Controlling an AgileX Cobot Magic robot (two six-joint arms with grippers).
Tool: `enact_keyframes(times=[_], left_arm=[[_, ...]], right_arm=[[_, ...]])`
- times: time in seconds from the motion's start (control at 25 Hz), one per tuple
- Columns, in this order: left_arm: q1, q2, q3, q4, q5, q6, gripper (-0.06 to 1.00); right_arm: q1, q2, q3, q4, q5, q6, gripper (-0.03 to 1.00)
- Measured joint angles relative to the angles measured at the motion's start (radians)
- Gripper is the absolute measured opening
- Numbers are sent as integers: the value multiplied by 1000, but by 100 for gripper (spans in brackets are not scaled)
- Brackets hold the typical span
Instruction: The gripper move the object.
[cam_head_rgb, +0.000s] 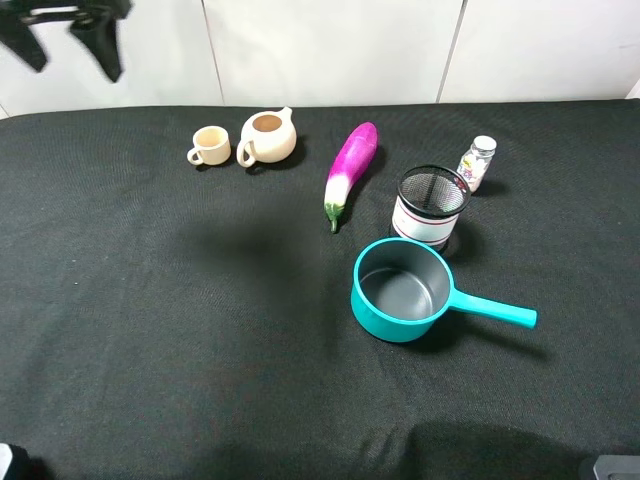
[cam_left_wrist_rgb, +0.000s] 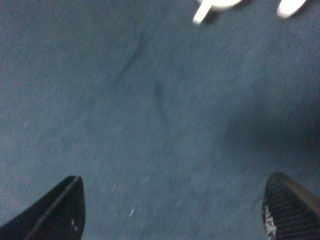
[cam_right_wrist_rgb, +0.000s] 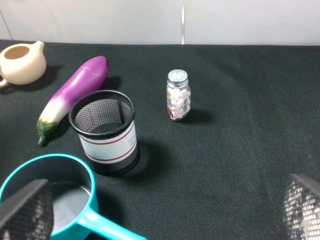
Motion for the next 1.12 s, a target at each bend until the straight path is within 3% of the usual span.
enact_keyframes(times=[0.24, 0.6, 1.12], left_arm=[[12, -283, 215, 81, 0, -47, 71], [98, -681, 514, 91, 2, -54, 71], [102, -1276, 811, 72, 5, -69, 71]], right_arm=[[0, 0, 0, 0, 0, 0, 69], [0, 0, 0, 0, 0, 0, 69], [0, 0, 0, 0, 0, 0, 69]])
